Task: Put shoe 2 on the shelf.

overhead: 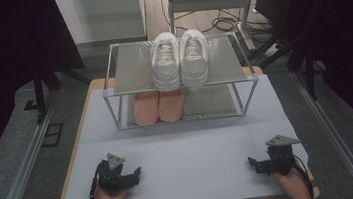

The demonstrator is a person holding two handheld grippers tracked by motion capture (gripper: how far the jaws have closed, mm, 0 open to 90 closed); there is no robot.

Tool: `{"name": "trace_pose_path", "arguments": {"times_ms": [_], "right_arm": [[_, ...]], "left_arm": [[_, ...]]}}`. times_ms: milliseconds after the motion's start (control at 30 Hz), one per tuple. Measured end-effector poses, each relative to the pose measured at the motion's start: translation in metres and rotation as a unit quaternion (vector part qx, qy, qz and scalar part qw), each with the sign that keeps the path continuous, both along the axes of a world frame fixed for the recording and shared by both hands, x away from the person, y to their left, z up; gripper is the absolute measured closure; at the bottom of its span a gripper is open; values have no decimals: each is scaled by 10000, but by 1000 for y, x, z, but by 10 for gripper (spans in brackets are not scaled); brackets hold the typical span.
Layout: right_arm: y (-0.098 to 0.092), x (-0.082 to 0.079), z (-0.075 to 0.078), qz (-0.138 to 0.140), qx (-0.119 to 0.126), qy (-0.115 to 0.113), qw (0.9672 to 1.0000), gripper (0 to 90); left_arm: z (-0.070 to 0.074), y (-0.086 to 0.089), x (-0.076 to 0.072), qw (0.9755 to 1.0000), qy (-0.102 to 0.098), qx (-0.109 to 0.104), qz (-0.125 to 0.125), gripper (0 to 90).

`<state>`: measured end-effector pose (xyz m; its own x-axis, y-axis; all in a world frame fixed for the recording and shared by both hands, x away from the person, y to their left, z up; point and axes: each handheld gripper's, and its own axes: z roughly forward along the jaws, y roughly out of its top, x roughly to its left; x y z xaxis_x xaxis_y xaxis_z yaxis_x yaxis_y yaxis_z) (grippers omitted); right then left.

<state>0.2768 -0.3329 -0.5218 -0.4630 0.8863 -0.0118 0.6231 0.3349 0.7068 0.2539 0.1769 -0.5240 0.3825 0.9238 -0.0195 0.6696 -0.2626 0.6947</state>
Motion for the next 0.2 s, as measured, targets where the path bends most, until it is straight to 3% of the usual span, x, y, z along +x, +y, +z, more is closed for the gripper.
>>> {"name": "trace_pose_path", "arguments": {"times_ms": [200], "right_arm": [[0,0,-1,18,40,1,10000,1]], "left_arm": [[0,0,0,10000,8,-6,-1,136]]}}
